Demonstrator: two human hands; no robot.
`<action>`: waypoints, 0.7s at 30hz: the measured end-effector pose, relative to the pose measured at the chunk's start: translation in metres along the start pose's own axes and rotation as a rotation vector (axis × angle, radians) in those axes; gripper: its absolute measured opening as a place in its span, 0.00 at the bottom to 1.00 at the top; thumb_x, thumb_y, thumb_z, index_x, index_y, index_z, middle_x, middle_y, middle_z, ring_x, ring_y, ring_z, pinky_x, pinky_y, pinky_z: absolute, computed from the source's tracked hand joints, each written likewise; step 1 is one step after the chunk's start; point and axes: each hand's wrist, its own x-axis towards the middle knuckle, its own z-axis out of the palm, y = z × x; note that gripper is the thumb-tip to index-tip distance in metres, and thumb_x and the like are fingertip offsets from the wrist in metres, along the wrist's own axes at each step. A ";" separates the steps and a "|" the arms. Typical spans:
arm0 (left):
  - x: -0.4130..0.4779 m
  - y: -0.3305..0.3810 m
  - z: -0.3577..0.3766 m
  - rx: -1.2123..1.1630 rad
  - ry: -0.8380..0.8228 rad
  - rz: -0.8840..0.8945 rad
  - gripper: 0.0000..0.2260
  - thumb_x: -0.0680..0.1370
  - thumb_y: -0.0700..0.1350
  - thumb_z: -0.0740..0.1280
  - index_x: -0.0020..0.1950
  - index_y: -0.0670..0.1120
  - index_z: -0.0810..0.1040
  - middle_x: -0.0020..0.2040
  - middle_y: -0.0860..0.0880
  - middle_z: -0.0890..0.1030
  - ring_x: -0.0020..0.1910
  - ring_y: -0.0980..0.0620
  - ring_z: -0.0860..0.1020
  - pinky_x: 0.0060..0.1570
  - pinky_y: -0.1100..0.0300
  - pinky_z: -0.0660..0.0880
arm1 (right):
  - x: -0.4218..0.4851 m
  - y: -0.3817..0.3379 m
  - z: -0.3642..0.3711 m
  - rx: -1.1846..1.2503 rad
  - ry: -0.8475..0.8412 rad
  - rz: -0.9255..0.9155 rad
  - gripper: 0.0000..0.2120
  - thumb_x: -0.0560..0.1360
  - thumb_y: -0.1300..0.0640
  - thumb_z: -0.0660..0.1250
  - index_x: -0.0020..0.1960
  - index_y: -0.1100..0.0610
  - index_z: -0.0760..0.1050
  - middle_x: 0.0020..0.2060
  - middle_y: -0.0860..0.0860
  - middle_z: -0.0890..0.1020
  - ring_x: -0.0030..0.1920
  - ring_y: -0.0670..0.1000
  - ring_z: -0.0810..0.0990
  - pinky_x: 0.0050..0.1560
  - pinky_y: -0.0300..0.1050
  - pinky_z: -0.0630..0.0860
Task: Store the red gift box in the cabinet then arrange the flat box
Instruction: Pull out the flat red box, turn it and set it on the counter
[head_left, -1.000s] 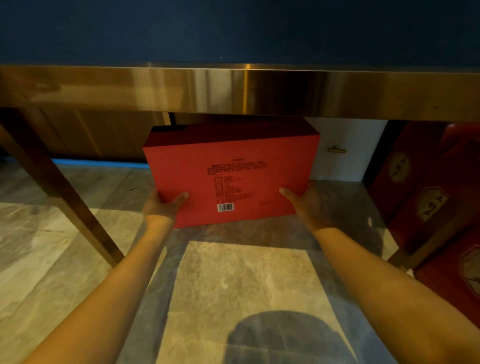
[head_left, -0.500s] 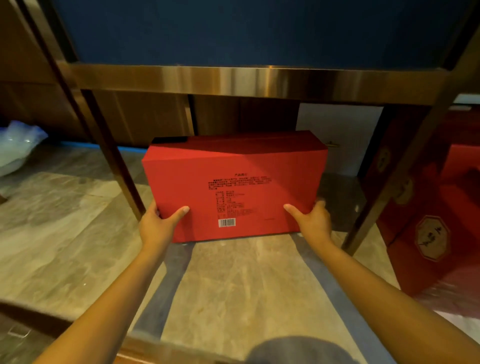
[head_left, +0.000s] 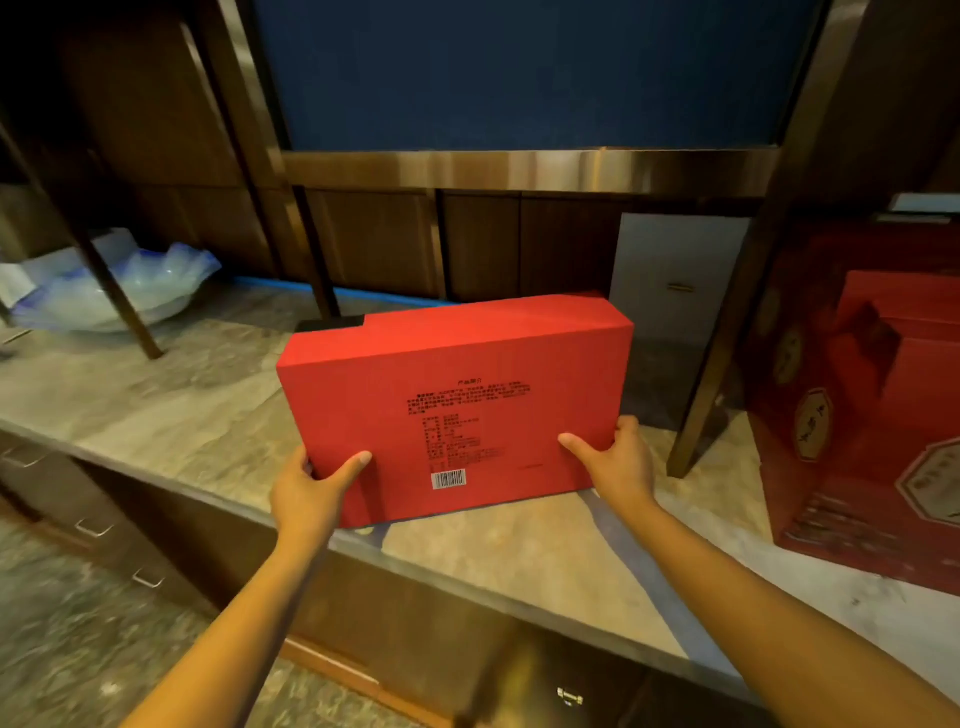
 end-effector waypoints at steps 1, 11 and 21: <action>-0.006 -0.002 -0.004 0.009 0.005 -0.006 0.17 0.67 0.51 0.76 0.53 0.54 0.76 0.49 0.52 0.81 0.46 0.51 0.80 0.45 0.54 0.75 | -0.004 0.000 -0.001 -0.004 -0.008 -0.011 0.30 0.66 0.46 0.75 0.60 0.60 0.70 0.56 0.57 0.81 0.55 0.60 0.81 0.50 0.53 0.78; -0.031 0.023 -0.029 0.027 -0.081 0.003 0.25 0.70 0.54 0.73 0.64 0.47 0.73 0.58 0.47 0.81 0.55 0.46 0.80 0.50 0.53 0.76 | -0.020 0.001 -0.011 0.010 -0.112 -0.033 0.32 0.67 0.45 0.74 0.64 0.58 0.69 0.59 0.55 0.80 0.57 0.57 0.80 0.51 0.47 0.77; 0.041 0.152 -0.036 0.847 -0.581 0.449 0.48 0.67 0.59 0.73 0.78 0.45 0.51 0.79 0.45 0.53 0.78 0.49 0.52 0.74 0.55 0.51 | -0.022 -0.055 -0.036 -0.208 0.008 -0.272 0.39 0.70 0.48 0.72 0.73 0.61 0.57 0.70 0.59 0.67 0.70 0.59 0.67 0.66 0.53 0.69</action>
